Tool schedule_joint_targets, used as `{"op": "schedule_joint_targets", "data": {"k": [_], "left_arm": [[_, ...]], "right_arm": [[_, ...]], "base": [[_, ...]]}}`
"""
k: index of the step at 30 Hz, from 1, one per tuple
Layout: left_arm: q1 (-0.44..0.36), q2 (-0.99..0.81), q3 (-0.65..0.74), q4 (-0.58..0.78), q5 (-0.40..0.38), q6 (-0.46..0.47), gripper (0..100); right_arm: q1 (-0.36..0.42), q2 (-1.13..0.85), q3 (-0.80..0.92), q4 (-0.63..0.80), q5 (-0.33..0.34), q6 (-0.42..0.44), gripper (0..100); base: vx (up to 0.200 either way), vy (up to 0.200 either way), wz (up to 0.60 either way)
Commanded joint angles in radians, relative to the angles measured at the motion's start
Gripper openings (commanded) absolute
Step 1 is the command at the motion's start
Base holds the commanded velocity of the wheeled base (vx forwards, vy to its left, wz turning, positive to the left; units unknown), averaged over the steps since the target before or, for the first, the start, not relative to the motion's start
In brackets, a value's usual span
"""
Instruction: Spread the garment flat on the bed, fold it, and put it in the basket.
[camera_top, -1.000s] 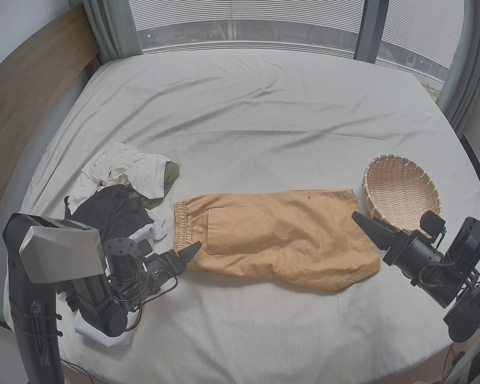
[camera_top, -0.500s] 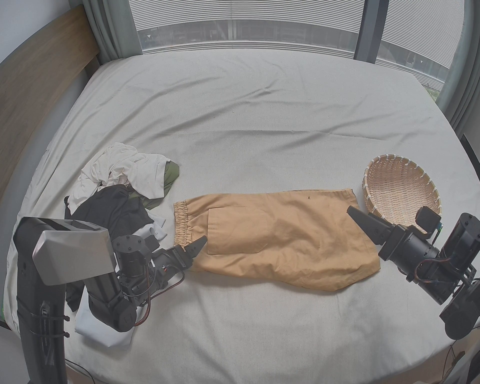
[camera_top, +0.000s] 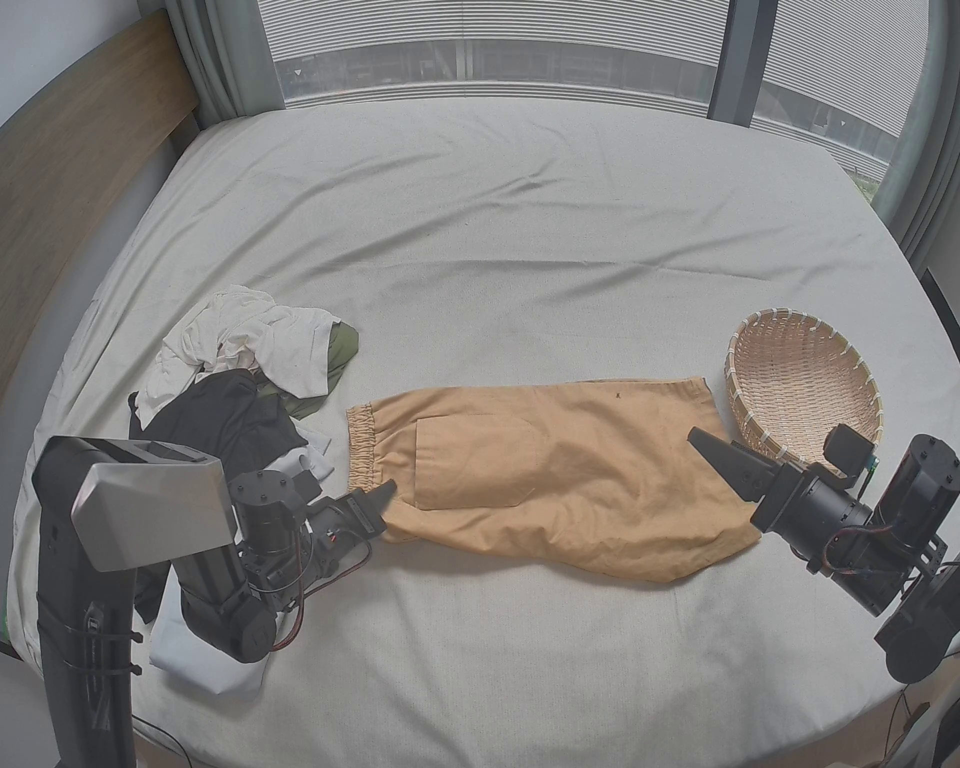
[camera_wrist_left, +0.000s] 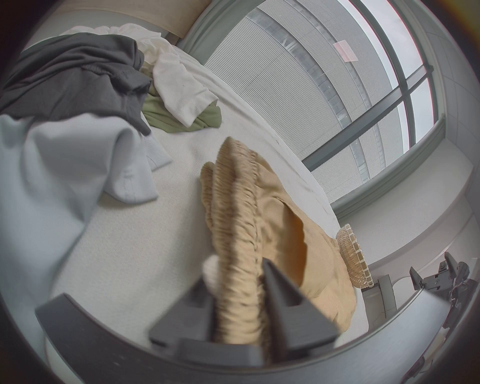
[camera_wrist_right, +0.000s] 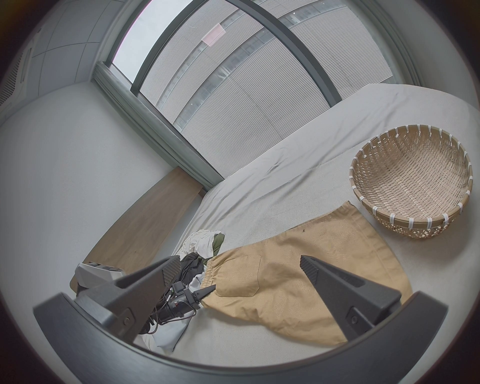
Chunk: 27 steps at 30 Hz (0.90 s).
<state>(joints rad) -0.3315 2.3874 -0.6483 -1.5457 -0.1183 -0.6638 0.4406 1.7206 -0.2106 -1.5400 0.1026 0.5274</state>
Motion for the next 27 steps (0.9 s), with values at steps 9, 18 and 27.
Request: {"op": "schedule_joint_targets", "data": {"k": [9,18,27], "left_arm": [[0.083,-0.238,0.266,-0.001,-0.001,0.018,0],[0.189,-0.307,0.38,-0.004,-0.096,0.058,0],[0.192,-0.314,0.407,-0.004,-0.104,0.072,0]], "right_arm": [[0.003,0.06,0.0,-0.002,-0.003,0.006,100],[-0.002,0.086,-0.003,-0.002,-0.001,0.028,100],[0.001,0.089,-0.001,-0.002,-0.003,0.029,100]], "base": [[0.0,0.0,0.0],[0.0,0.0,0.0],[0.0,0.0,0.0]]}}
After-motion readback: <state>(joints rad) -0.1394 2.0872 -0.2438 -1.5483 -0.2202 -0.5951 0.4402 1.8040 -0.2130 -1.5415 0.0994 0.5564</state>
